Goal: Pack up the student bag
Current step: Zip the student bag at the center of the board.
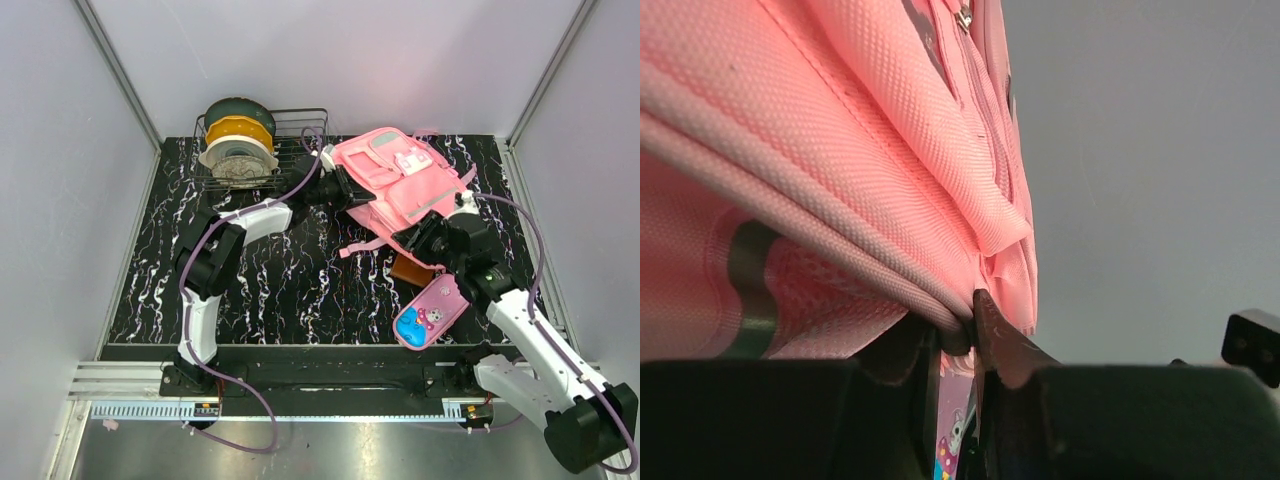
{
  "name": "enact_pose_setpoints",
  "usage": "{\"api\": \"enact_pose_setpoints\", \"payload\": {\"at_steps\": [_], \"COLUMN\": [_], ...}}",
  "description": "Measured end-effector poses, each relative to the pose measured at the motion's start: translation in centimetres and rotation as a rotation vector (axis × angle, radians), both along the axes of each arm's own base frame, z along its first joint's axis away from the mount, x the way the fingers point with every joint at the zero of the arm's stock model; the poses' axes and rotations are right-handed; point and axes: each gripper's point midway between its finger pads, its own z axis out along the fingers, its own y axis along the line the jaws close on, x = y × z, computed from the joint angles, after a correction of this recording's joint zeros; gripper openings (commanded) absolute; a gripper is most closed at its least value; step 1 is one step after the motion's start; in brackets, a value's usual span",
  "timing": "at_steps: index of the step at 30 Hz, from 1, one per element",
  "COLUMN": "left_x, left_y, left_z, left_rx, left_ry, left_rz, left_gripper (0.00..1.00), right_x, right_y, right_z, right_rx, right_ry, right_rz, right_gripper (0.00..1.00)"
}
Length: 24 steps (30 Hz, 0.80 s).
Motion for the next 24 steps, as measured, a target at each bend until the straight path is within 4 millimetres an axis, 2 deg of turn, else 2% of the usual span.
{"api": "enact_pose_setpoints", "payload": {"at_steps": [2,8,11,14,18,24], "left_x": [0.0,0.3,0.1,0.0,0.0,-0.6], "left_y": [-0.1,-1.2,-1.6,-1.7,-1.7,-1.1], "left_z": [0.2,2.0,2.2,2.2,2.2,1.9], "left_rx": [0.0,-0.022,-0.026,-0.026,-0.026,-0.024], "left_ry": [0.003,-0.027,-0.029,-0.029,-0.029,-0.022], "left_rz": [0.005,0.013,0.01,0.009,0.009,0.017], "left_gripper": [0.0,0.0,0.0,0.0,0.0,0.0], "right_x": [-0.7,-2.8,-2.1,-0.9,1.2,3.2], "right_y": [0.4,1.9,1.4,-0.3,-2.2,-3.6], "right_z": [-0.8,-5.0,-7.3,-9.2,-9.8,-8.7], "right_rx": [-0.034,-0.141,-0.193,-0.259,-0.356,-0.45], "right_ry": [0.018,0.1,0.135,0.153,0.133,0.076], "right_rz": [0.037,0.093,0.036,-0.069,-0.192,-0.268], "right_gripper": [0.46,0.46,0.47,0.5,0.5,0.49]}}
